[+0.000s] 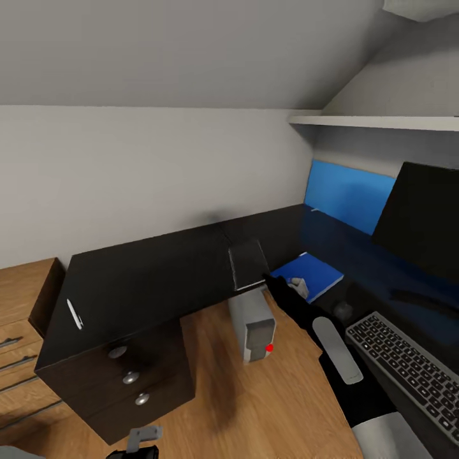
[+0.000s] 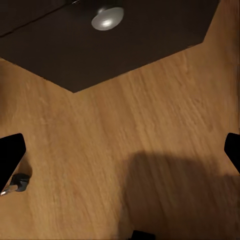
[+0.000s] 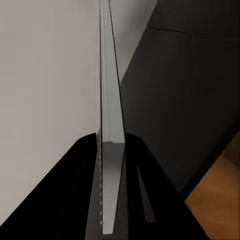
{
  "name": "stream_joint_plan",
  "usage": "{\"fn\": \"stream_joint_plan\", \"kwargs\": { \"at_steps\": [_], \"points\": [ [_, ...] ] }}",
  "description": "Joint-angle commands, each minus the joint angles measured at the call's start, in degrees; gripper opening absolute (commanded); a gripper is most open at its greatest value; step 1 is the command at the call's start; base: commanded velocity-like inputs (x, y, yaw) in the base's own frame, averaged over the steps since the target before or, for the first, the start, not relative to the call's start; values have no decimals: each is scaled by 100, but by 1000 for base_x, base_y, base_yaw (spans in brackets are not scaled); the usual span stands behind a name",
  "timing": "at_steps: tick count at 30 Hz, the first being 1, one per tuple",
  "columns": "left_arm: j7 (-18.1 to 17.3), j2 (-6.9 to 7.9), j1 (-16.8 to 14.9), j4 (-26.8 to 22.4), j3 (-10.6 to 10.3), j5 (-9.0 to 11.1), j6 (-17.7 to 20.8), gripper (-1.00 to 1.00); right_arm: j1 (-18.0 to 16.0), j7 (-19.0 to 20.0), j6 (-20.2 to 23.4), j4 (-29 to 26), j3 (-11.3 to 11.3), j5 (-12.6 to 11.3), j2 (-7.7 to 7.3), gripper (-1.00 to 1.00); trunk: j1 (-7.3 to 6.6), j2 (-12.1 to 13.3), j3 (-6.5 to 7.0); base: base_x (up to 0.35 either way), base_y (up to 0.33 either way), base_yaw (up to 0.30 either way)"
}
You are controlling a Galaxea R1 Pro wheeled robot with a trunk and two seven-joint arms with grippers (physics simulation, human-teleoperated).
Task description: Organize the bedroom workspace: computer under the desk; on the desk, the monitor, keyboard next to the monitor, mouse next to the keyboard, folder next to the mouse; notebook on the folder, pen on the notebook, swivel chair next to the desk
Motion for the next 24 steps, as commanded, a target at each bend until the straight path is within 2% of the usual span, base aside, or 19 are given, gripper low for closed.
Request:
{"fn": "stream_joint_plan", "kwargs": {
  "at_steps": [1, 6, 9, 15, 19, 20, 24],
  "points": [
    [0, 0, -7, -1, -26, 26, -30, 100, -5, -44, -2, -6, -27, -82, -3, -100, 0, -4, -6, 0, 0, -290],
    [-129, -4, 2, 63, -26, 27, -24, 100, -5, -76, -47, 5, -216, -82, 7, -100, 0, -4, -6, 0, 0, -292],
    [-180, -4, 4, 76, -26, 27, -28, 100, -5, -238, -330, 52, -282, -82, 19, -100, 0, -4, -6, 0, 0, -293],
    [-185, 2, 4, 74, -26, 27, -117, 100, -5, -472, -972, 158, -284, -85, 40, -100, 0, -4, -6, 0, 0, -288],
    [-184, 4, 18, 75, -26, 27, -221, 100, -5, -517, -1207, 180, -278, -89, 47, -100, 0, -4, -6, 0, 0, -277],
    [-184, 9, 98, 77, -26, 27, -261, 100, -5, -537, -1384, 219, -259, -91, 57, -100, 0, -4, -6, 0, 0, -165],
    [-187, 15, 267, 78, -29, 27, -379, 100, -5, -571, -1465, 244, -227, -91, 67, -100, 0, -4, -6, 0, 0, -73]
  ]
}}
